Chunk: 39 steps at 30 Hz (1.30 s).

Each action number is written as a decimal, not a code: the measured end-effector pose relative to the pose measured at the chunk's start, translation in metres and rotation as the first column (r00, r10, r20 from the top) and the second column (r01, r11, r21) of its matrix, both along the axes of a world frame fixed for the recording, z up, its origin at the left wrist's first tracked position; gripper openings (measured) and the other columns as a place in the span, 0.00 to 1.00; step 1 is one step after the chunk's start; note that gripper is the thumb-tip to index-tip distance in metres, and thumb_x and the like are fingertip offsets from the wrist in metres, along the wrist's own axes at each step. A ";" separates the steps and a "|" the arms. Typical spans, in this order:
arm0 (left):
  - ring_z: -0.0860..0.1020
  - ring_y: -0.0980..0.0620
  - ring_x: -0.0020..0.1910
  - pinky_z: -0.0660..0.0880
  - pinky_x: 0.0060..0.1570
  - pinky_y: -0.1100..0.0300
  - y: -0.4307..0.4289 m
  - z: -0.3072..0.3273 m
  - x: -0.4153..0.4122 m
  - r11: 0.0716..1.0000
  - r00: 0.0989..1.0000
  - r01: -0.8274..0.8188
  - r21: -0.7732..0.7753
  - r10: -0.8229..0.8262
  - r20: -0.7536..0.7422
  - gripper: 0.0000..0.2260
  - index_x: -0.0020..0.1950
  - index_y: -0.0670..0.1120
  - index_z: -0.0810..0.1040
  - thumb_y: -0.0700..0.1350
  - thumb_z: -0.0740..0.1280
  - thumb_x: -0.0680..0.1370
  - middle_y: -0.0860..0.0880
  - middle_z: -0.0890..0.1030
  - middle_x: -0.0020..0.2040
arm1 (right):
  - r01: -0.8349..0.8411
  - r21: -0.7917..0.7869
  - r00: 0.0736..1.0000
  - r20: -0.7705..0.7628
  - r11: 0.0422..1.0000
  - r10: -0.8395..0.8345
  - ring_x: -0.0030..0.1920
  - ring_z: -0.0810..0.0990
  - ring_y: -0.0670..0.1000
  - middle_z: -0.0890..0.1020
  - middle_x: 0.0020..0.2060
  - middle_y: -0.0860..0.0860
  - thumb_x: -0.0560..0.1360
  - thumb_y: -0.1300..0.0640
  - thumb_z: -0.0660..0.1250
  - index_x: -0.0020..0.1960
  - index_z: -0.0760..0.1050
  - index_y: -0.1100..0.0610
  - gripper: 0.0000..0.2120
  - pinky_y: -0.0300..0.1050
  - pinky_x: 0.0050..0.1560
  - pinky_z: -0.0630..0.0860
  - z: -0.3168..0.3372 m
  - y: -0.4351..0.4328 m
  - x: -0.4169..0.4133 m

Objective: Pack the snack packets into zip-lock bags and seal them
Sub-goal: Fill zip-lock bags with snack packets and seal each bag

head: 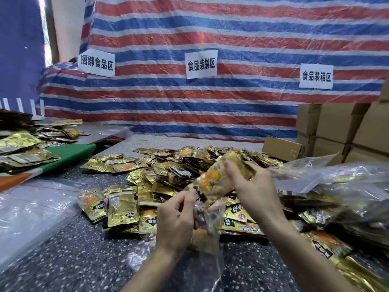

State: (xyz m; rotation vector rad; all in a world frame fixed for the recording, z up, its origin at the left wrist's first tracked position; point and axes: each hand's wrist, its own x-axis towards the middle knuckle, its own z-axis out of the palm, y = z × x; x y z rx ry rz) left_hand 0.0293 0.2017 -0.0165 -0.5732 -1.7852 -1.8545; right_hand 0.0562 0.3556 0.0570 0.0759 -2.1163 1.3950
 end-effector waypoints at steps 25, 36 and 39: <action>0.74 0.53 0.29 0.70 0.31 0.61 -0.005 0.015 0.008 0.991 0.977 -0.016 0.136 0.044 -0.209 0.19 0.34 0.47 0.75 0.55 0.59 0.81 0.48 0.76 0.31 | -0.236 -0.086 0.890 0.381 0.968 0.250 0.44 0.85 0.45 0.87 0.39 0.47 0.61 0.63 0.83 0.43 0.85 0.56 0.13 0.40 0.41 0.76 0.029 -0.003 0.025; 0.84 0.43 0.47 0.79 0.43 0.54 -0.020 0.021 -0.007 0.905 0.899 0.398 0.154 -0.418 0.134 0.21 0.51 0.49 0.85 0.63 0.63 0.74 0.41 0.85 0.49 | -0.491 -0.300 0.810 0.188 0.818 0.555 0.49 0.85 0.54 0.86 0.50 0.60 0.56 0.75 0.75 0.46 0.87 0.59 0.22 0.48 0.50 0.84 0.045 0.010 0.029; 0.82 0.45 0.40 0.80 0.44 0.53 -0.022 0.025 -0.007 0.892 0.913 0.376 0.253 -0.403 0.065 0.17 0.45 0.50 0.84 0.62 0.74 0.68 0.41 0.85 0.43 | -0.484 -0.325 0.827 0.135 0.813 0.546 0.52 0.86 0.55 0.86 0.50 0.60 0.58 0.72 0.74 0.50 0.86 0.60 0.21 0.49 0.54 0.82 0.048 0.013 0.032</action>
